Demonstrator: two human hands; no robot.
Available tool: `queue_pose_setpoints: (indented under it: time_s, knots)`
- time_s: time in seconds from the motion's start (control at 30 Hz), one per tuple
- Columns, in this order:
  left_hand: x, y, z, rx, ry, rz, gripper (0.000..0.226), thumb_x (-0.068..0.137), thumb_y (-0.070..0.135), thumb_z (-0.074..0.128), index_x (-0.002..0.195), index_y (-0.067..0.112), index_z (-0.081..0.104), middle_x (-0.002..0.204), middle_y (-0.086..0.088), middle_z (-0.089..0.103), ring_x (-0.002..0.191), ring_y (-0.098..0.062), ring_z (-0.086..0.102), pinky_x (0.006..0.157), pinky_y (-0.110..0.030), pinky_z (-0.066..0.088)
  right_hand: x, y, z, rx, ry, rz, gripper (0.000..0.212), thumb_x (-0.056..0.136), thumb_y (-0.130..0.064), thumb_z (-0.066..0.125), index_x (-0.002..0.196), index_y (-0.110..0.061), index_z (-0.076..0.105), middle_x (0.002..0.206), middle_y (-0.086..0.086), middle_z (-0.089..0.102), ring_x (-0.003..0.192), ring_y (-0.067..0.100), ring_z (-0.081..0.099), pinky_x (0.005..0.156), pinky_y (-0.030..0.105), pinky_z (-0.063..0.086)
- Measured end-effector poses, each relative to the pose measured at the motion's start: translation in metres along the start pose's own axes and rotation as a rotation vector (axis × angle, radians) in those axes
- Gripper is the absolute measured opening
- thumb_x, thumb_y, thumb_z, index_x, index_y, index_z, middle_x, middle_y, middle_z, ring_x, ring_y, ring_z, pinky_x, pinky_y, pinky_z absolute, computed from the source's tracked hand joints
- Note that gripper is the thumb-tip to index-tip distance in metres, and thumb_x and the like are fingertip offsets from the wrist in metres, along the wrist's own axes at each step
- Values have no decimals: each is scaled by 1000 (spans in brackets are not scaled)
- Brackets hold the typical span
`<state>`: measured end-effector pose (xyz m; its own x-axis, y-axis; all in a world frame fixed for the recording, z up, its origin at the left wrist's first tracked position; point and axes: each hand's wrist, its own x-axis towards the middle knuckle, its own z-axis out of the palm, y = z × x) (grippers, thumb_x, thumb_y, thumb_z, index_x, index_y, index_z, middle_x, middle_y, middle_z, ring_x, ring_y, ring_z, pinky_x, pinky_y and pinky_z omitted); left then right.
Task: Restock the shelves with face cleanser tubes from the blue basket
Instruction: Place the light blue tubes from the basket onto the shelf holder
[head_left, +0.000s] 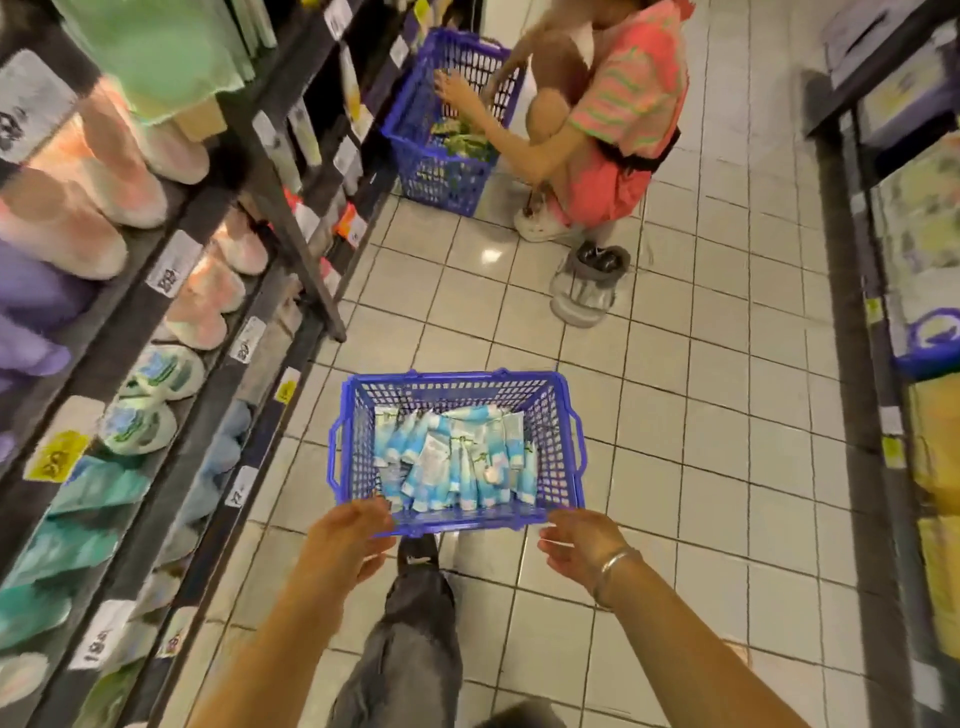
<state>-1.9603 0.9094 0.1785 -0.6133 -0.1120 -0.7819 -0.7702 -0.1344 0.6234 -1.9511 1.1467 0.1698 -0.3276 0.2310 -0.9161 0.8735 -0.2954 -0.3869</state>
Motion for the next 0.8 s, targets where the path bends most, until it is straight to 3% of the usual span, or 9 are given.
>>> queue_pose_setpoints:
  time_s: [0.23,0.43,0.6,0.73,0.8]
  knots:
    - [137,36,29,98,-33,-129,13,90,12,57,78,16,61,75,-3,63,67,-17,57,63,-25,41,109,-56,36,82,82,131,16,94,-10,47,79,-12,52,69,9,51,62,18,49,59,26,38]
    - [244,10,48,136,-4,-228,12,90,8,55,79,10,60,71,-8,58,61,-18,51,58,-24,42,221,-55,51,2,123,235,22,94,-7,48,72,-13,49,52,4,53,45,13,49,47,18,38]
    - [350,-35,69,125,39,-260,21,89,3,53,73,15,61,68,-6,61,61,-18,54,58,-25,41,349,-42,57,-231,170,231,30,93,-1,44,66,-14,44,55,6,42,46,13,42,39,14,33]
    - [410,-92,73,66,92,-334,19,90,5,53,77,15,61,71,-5,63,64,-17,57,59,-27,42,443,-7,53,-343,288,252,26,91,-16,55,67,-11,46,62,7,41,60,22,42,59,29,36]
    - [437,-117,75,61,108,-355,17,90,4,53,80,14,61,73,-5,64,66,-18,58,59,-27,42,481,5,60,-347,305,274,25,91,-31,55,83,-8,52,76,12,47,75,24,47,72,33,42]
